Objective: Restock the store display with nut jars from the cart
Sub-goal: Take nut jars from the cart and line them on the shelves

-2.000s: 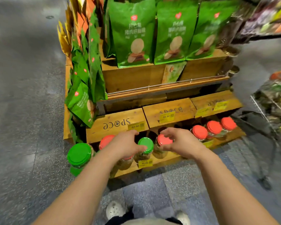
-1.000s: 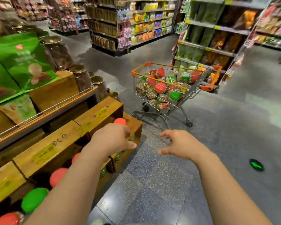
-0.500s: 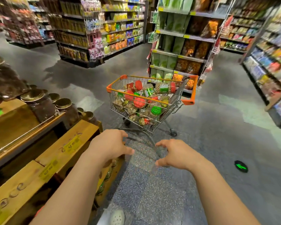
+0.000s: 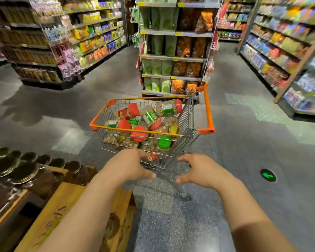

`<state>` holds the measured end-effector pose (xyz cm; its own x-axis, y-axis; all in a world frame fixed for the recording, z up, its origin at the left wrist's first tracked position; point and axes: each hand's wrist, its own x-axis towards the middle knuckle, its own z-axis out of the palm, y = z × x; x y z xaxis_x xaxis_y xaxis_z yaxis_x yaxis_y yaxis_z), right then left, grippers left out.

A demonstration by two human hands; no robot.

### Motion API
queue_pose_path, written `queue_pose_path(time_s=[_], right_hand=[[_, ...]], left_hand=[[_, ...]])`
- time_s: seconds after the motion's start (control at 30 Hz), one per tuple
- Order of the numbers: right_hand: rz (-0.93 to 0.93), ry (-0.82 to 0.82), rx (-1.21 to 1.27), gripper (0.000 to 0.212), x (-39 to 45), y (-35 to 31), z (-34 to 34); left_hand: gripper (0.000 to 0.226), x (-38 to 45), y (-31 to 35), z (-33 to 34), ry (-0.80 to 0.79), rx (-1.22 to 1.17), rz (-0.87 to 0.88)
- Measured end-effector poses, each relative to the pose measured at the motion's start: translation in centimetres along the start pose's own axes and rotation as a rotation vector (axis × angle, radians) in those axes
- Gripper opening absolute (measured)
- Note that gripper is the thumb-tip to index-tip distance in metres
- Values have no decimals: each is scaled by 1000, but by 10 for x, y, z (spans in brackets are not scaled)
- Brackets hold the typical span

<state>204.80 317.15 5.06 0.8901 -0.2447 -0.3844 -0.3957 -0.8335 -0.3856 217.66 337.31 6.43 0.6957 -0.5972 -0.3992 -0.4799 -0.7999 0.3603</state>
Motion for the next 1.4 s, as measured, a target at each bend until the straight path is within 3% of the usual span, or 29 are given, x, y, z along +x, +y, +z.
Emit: queue_pose_path(time_s=[0.37,0.73,1.0,1.23,1.4], right_hand=[[-24,93,42,78,146,76,-94],[-89,32,60,74,294,138,-195],[-65,-2,136,76,382,157,-191],[101,-27,293,82,469,152,-184],[208,9,259,96,529,145,-182]], left_hand=[[80,176,48,-49,9,10,21],[84,330,114,-106,64,-11,-69],[99,413,95,-116,31,-54,-111],[109,510,56,-130,8,-44,-56],[108,580,29,-131,-47,-70,-43]])
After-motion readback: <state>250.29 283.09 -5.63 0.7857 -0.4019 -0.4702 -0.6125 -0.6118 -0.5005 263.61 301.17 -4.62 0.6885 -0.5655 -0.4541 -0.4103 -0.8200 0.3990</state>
